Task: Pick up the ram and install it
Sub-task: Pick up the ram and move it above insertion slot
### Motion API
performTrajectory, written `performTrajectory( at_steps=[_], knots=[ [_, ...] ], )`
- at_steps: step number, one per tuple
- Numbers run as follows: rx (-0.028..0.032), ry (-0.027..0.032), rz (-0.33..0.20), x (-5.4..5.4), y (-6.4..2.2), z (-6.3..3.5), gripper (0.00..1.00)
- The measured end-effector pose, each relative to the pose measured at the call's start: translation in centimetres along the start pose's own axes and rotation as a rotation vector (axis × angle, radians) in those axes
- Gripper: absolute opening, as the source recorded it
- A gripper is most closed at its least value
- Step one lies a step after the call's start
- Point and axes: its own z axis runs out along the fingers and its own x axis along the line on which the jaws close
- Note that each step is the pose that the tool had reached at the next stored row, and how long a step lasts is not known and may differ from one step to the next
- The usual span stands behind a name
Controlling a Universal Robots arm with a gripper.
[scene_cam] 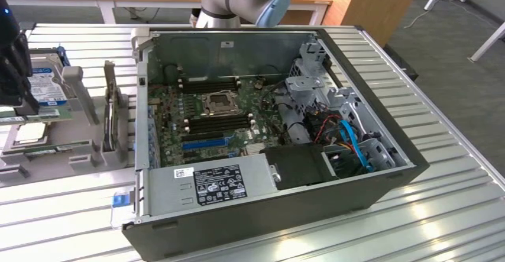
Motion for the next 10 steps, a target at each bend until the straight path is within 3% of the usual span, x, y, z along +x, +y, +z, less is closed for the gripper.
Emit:
performTrajectory(
  at_steps=[10],
  knots=[
    [0.0001, -0.0002, 0.004, -0.1, 0.00, -1.84, 0.12]
  ],
)
